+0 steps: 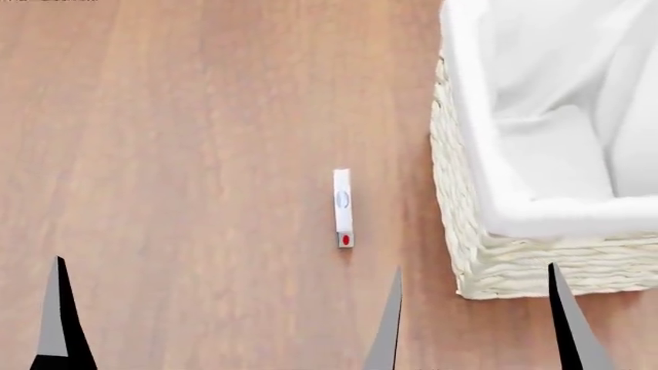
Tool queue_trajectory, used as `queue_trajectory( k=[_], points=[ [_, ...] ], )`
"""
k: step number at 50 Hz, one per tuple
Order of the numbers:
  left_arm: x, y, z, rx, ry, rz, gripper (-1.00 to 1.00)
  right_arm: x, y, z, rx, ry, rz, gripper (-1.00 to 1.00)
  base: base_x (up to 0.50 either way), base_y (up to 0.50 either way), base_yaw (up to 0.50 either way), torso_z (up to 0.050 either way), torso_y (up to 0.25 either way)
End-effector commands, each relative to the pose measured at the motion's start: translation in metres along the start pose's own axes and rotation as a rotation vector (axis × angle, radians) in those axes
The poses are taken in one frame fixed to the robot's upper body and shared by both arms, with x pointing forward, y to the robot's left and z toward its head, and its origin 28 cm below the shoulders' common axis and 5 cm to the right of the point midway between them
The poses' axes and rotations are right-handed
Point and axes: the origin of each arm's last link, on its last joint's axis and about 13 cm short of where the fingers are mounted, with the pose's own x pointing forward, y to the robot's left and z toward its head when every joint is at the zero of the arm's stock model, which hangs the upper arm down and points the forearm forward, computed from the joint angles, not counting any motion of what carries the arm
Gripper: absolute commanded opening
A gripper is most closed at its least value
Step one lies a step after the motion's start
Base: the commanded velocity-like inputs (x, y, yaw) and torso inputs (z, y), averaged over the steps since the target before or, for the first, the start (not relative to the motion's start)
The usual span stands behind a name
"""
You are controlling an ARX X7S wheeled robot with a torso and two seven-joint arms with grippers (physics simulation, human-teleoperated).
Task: Pick up the alphabet soup and the cream cheese box, and put them in the basket.
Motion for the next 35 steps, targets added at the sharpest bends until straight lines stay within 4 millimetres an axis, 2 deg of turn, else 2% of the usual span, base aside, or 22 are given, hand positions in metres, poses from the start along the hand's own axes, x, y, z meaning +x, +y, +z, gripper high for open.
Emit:
queue_trajectory(
  k=[1,35],
  points=[
    [-0.0003,-0.0003,-0.0004,-0.002,0.000,-0.001,1.00,-0.0015,0.0000,-0.0012,0.002,0.002,-0.001,1.00,0.00,0.00,-0.12,0.000,0.000],
    [0.0004,-0.0006,0.0004,-0.003,-0.007,0.003,1.00,-0.0005,-0.0002,-0.0012,0.002,0.000,-0.004,1.00,0.00,0.00,-0.14,0.000,0.000]
  ],
)
